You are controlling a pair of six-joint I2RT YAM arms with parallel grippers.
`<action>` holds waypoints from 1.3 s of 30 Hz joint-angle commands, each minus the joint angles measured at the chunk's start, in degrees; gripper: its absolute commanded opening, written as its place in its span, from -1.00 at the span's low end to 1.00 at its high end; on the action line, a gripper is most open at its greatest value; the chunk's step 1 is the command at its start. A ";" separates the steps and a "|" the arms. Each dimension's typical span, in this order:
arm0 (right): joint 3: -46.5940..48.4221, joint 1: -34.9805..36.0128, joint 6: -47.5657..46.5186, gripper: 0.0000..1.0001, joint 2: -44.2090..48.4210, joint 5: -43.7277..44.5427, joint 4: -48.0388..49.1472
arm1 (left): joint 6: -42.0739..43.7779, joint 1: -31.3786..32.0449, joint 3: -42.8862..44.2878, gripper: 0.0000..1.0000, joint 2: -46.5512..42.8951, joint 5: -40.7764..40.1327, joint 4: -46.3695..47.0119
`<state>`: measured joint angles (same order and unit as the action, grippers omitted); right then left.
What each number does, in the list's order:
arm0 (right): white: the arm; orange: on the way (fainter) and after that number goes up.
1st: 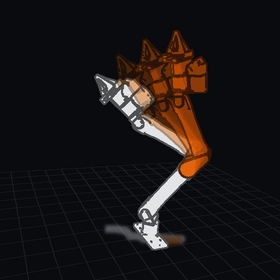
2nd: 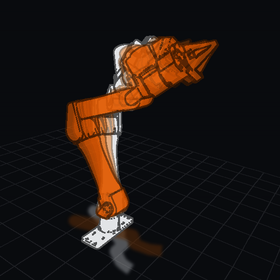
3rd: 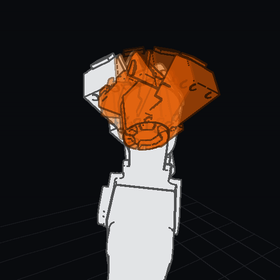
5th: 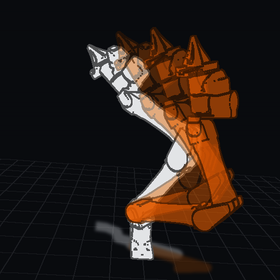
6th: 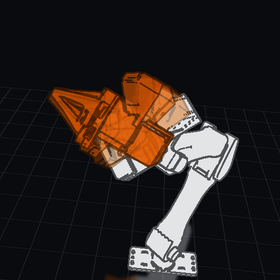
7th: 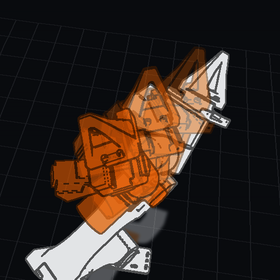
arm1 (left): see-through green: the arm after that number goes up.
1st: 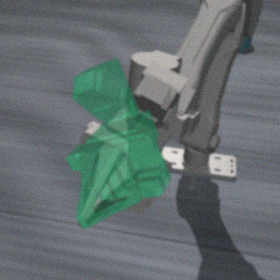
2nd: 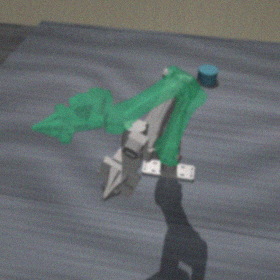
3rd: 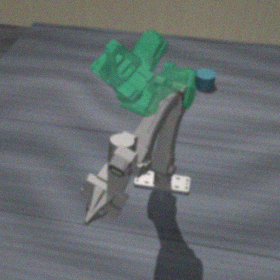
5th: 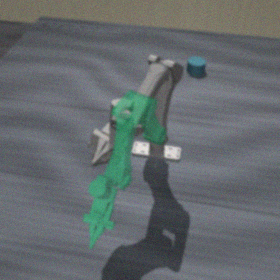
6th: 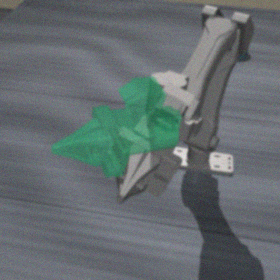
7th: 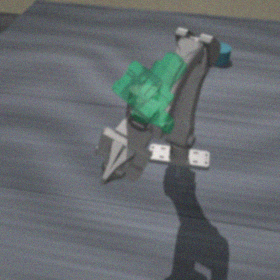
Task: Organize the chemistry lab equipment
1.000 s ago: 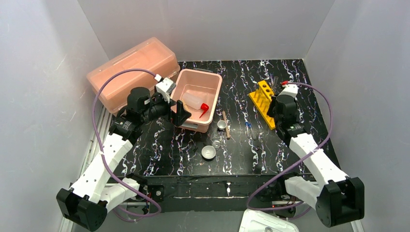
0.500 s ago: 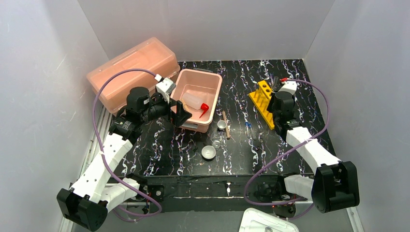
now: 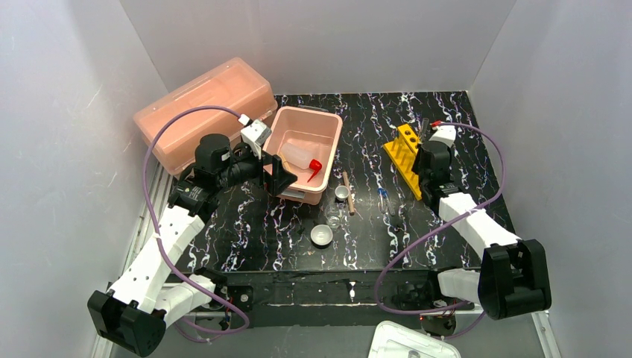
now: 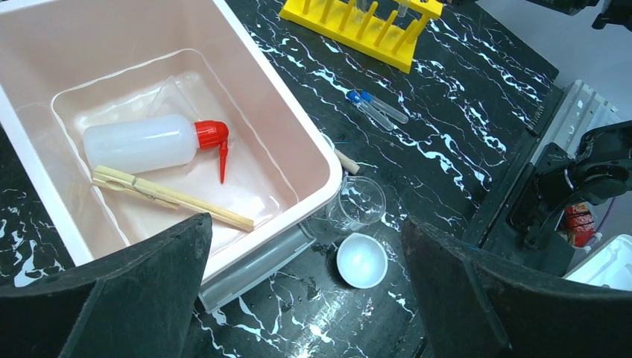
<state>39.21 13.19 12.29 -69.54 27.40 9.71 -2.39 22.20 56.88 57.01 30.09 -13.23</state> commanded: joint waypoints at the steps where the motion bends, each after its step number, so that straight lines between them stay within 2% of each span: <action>1: -0.79 -0.19 -0.68 -0.83 -0.04 2.29 3.55 | -0.01 -0.40 -0.36 0.97 -0.28 1.83 1.08; 28: -0.25 -0.18 -0.39 -0.85 2.48 -0.14 3.24 | -0.33 -0.49 -1.08 0.97 -0.34 2.51 2.36; 39: -0.33 -0.18 0.63 -0.86 0.32 0.13 4.29 | -0.90 -0.49 -1.53 0.97 -0.56 2.24 2.62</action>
<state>38.44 13.19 12.24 -68.65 26.85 10.56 -2.79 22.06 55.71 57.28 31.18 -11.19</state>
